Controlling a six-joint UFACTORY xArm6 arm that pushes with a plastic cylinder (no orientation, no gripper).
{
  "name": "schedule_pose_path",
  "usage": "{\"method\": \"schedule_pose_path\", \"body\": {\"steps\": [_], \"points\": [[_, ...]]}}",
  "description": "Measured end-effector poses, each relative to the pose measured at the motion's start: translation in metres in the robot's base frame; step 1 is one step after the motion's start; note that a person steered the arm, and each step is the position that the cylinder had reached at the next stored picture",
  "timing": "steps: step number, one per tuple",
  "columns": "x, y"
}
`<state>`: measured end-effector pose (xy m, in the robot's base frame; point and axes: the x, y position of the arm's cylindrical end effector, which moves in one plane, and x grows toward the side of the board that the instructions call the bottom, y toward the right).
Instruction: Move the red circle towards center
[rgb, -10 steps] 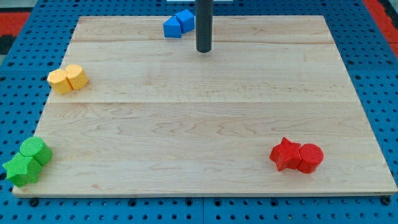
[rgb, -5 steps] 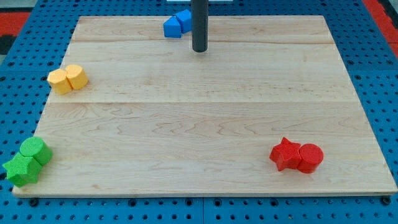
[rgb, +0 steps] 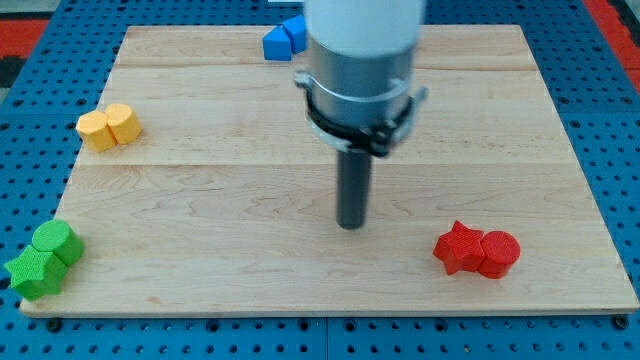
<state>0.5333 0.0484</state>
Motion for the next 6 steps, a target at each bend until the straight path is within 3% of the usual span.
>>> {"method": "schedule_pose_path", "body": {"steps": [1,2,3,4,6], "points": [[0.024,0.046],[0.067,0.034],[0.075,0.090],[0.051,0.143],[-0.015,0.160]]}}
